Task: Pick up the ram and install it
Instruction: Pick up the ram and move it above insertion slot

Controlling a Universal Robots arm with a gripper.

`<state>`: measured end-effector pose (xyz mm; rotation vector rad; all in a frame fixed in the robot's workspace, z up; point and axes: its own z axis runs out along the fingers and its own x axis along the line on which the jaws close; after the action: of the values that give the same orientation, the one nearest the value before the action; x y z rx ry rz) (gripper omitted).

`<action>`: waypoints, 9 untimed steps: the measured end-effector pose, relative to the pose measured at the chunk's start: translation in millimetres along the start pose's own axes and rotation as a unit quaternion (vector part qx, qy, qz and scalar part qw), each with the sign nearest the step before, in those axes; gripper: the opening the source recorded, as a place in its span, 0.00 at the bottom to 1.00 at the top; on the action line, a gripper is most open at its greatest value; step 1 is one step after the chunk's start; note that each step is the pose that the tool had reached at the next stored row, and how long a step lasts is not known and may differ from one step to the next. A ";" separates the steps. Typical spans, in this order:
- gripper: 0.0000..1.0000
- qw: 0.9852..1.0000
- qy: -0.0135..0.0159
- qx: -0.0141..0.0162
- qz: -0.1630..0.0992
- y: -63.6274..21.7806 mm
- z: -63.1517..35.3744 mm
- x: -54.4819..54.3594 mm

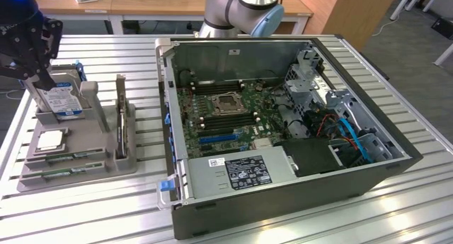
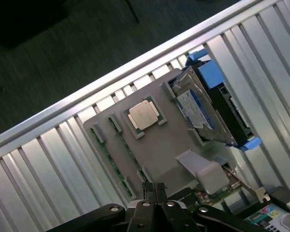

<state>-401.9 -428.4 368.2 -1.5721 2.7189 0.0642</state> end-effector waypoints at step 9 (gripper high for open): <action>0.11 0.997 0.003 -0.002 -0.082 -0.1 0.4 0.0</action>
<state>-401.8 -428.4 367.8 -1.7909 2.5840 0.0641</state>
